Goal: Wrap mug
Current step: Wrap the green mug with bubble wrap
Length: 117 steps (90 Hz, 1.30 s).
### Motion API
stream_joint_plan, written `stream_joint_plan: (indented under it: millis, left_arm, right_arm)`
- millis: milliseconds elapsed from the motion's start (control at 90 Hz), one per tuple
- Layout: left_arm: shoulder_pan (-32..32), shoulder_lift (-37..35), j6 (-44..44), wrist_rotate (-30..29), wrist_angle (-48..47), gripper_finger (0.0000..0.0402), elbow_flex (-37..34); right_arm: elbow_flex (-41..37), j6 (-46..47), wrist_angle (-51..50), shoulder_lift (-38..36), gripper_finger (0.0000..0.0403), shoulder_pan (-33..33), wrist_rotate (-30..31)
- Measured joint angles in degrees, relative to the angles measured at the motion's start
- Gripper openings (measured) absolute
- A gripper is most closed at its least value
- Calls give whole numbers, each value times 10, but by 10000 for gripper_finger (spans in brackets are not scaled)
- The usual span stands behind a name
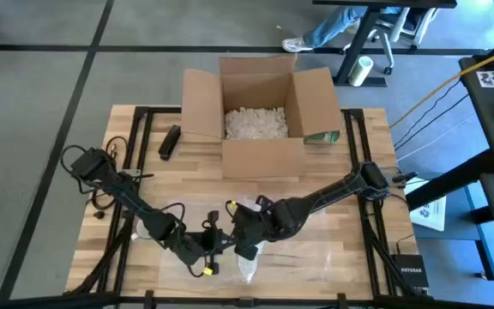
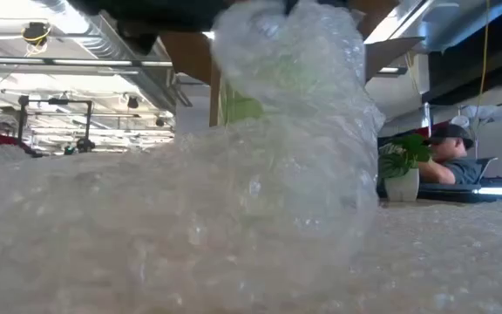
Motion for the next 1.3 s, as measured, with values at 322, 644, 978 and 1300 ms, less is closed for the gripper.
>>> stream_joint_plan:
  millis: [322,644,978,1300]
  left_arm:
    - [-61,-34,-125,-79,-153,0,0]
    - [-139,-62,-162,-204,-194,0,0]
    - [-146,-63,-193,-210,-226,0,0]
    - [-141,-63,-209,-209,-240,0,0]
  right_arm:
    - [1,31,-2,22,0,-2,-88]
    - [1,-4,22,92,0,-30,-148]
    - [1,-34,63,109,0,-43,-165]
    - [0,-35,70,79,0,-41,-152]
